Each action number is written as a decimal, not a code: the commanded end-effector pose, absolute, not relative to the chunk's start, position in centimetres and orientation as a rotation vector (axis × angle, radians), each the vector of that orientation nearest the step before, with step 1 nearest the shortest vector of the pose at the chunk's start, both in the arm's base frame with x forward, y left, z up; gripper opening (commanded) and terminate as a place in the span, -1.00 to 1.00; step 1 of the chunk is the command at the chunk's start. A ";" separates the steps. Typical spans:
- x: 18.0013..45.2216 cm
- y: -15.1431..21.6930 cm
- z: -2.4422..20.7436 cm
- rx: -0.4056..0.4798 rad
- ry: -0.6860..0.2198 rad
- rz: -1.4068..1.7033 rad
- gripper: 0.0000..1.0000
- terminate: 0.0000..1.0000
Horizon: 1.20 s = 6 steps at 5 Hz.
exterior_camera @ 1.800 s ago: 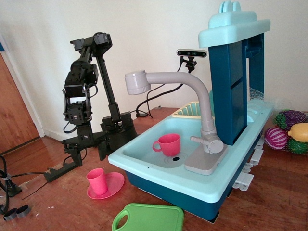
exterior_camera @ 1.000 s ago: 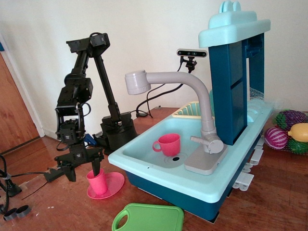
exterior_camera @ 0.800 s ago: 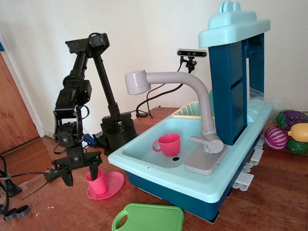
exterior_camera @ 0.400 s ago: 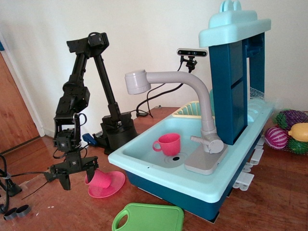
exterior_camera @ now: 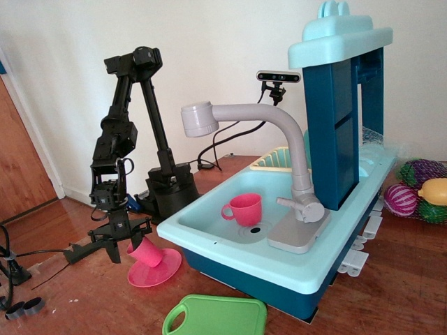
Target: Put cup from anywhere into sink
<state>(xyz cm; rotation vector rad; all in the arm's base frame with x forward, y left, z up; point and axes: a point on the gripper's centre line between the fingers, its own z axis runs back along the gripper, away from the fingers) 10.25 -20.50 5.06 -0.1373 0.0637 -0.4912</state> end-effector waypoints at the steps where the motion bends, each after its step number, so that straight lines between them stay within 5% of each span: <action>1: 13.5 -19.9 4.1 -0.128 0.076 -0.551 -1.00 -1.00; 3: 15.1 -20.1 5.4 -0.087 0.126 -0.627 -1.00 -1.00; 4: 14.5 -18.5 10.4 -0.020 0.164 -0.607 -1.00 -1.00; 6: 14.6 -17.9 18.4 -0.058 0.147 -0.661 -1.00 -1.00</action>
